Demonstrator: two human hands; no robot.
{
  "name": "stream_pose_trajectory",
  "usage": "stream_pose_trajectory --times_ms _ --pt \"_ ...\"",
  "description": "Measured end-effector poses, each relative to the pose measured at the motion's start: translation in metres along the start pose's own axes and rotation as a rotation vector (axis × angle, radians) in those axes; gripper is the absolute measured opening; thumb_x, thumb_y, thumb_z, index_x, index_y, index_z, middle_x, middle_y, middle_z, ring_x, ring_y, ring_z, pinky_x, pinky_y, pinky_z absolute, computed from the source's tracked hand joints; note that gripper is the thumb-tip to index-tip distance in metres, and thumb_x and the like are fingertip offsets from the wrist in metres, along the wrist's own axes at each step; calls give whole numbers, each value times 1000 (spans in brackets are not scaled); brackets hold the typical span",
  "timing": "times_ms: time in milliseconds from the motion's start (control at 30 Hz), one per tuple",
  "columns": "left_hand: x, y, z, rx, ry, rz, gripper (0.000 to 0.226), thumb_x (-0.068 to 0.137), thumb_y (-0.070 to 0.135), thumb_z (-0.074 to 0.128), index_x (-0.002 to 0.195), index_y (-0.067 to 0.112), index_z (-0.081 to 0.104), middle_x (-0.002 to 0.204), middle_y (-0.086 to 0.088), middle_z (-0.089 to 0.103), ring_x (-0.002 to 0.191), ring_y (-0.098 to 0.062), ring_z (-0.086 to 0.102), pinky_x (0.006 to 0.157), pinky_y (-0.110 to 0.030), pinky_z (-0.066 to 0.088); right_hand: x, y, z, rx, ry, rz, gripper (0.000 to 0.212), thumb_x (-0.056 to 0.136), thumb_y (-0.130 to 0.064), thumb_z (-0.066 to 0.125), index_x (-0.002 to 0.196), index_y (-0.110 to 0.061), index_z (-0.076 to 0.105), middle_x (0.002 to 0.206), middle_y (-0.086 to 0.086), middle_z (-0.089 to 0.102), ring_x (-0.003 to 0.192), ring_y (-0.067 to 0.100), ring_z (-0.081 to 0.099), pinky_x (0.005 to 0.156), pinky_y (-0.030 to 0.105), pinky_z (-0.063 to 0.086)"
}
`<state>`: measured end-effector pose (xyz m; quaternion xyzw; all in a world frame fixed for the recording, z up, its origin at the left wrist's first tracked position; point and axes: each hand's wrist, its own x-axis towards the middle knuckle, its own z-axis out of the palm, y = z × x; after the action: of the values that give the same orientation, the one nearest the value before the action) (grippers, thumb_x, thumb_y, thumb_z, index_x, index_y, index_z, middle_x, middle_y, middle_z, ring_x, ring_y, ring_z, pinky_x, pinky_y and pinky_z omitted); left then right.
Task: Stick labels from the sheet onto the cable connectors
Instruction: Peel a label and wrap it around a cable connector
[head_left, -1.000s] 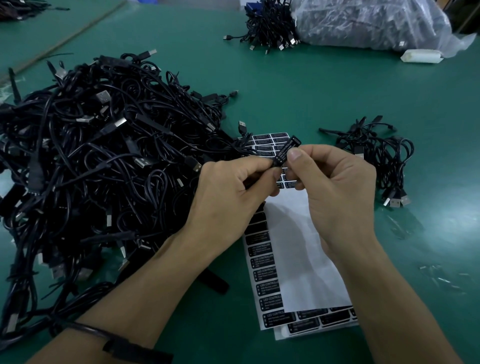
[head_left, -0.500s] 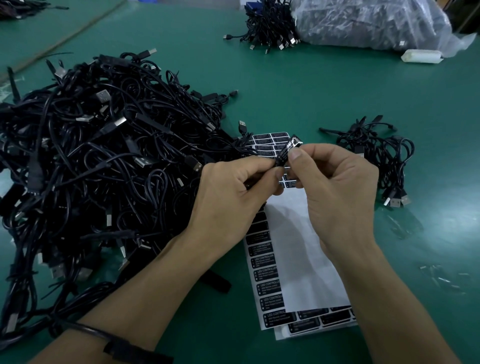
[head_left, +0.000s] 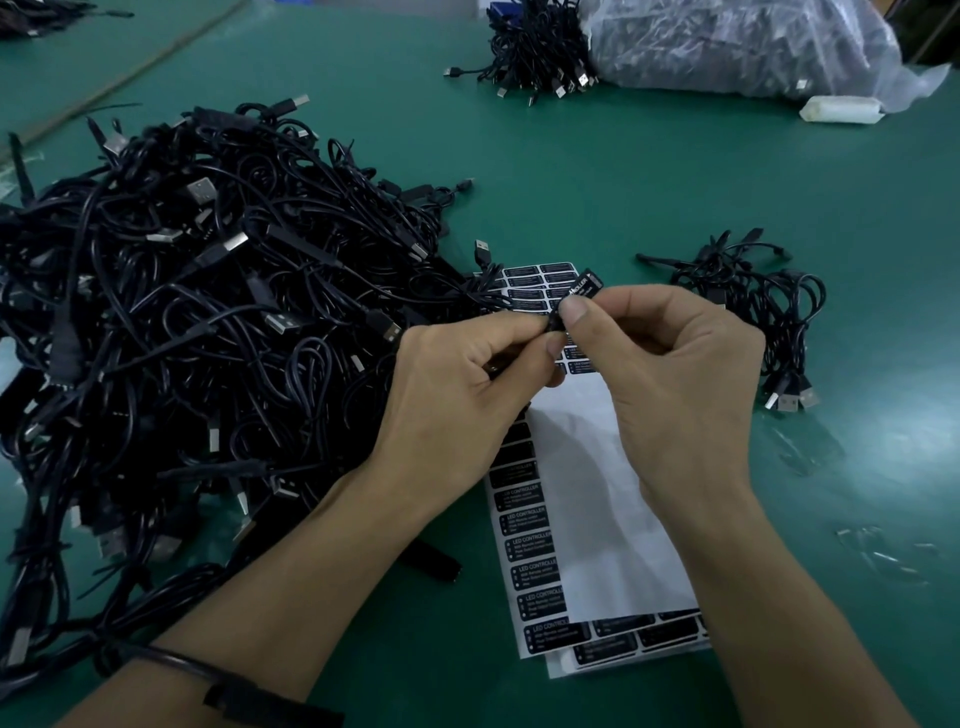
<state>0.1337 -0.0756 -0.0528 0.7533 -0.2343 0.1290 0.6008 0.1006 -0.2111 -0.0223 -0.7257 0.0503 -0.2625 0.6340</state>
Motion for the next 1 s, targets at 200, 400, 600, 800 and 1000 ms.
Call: stream_pose_trajectory --times_ms 200,400,600,800,1000 --pt "0 1 0 8 6 5 16 97 18 65 91 11 77 76 4 75 67 -22 72 59 -43 57 0 -2 0 19 9 -12 12 79 -18 84 77 -22 73 71 -5 74 64 9 69 63 19 54" --pt "-1 1 0 9 7 8 16 97 19 65 91 11 77 74 0 74 65 -30 71 56 -45 56 1 -2 -3 30 60 17 32 72 -25 90 89 -21 64 75 -3 73 69 12 70 65 21 54" --pt "0 1 -1 9 -11 8 14 98 20 65 96 14 77 81 4 75 72 -20 73 63 -42 59 3 0 -1 124 -20 69 35 79 -14 84 109 -19 66 78 -8 76 74 7 72 69 16 54" --pt "-1 3 0 47 -22 -21 15 96 27 63 95 19 76 77 5 73 70 -20 72 64 -43 58 4 1 -3 174 -77 54 21 82 -5 79 94 -21 72 72 -7 73 69 5 68 67 16 53" --pt "3 7 -2 -38 -3 -62 20 98 27 60 90 14 73 73 -2 70 66 -27 67 62 -46 55 3 1 -1 168 -122 -12 10 91 -6 69 86 -14 73 71 -5 73 64 4 66 61 13 50"
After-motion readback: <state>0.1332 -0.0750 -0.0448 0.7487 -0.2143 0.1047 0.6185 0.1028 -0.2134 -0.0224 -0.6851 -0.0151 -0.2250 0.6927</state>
